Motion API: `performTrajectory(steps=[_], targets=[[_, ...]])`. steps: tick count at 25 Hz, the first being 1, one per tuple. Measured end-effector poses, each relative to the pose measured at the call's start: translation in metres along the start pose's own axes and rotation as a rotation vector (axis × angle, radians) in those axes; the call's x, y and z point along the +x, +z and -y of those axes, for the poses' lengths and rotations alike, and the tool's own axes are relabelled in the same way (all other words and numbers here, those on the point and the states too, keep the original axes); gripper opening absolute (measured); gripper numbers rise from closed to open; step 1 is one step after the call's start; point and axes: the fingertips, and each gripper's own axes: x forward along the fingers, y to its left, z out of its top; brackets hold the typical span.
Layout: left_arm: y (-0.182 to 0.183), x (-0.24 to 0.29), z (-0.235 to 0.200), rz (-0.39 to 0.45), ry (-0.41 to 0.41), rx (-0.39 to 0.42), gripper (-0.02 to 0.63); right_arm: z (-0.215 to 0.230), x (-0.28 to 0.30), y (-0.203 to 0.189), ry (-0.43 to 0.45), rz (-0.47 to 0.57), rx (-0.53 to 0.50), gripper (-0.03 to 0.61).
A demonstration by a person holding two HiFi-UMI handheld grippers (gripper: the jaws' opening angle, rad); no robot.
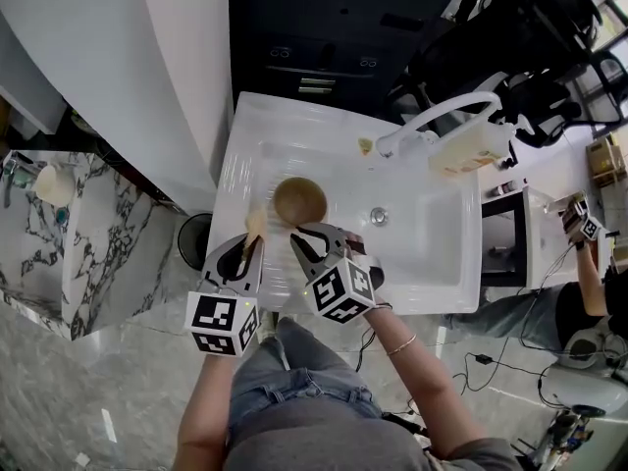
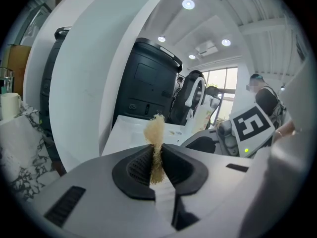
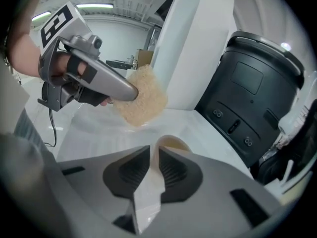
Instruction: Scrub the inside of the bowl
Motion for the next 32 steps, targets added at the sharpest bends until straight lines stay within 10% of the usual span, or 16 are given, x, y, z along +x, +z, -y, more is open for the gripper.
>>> performTrajectory(steps=[32], targets=[[-0.007, 0.014, -0.008, -0.019, 0.067, -0.042, 0.046, 0.003, 0.032, -0.033, 0.085, -0.113, -0.209, 0.028]])
